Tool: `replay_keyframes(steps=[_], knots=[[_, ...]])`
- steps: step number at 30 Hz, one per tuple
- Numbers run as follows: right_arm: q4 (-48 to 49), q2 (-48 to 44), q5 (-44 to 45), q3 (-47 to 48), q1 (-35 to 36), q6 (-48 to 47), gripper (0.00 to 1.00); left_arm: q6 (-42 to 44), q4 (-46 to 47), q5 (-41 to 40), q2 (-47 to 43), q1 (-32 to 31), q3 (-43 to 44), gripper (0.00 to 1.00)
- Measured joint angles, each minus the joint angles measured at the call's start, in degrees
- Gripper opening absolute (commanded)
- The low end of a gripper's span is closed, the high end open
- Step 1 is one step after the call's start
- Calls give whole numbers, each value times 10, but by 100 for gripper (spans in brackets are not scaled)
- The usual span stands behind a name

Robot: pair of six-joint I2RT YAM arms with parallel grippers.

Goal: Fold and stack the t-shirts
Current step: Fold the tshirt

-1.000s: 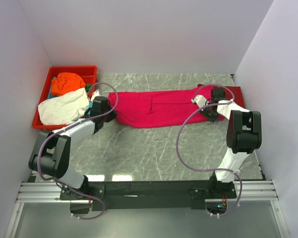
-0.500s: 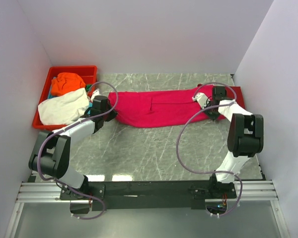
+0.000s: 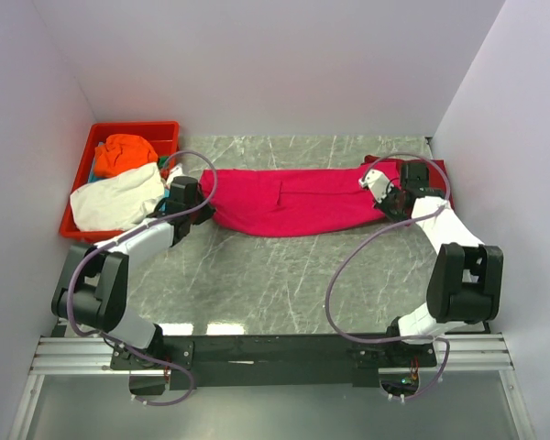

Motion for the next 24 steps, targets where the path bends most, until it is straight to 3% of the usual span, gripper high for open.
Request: replay_keyframes(steps=[17,24], knots=[[-60,-162,-40,-170,6,10,0,16,-21,-24,-31,7,0,0],[-127,-253,-74,-252,91,14,0,19,-30,-37,-31,15,3,1]])
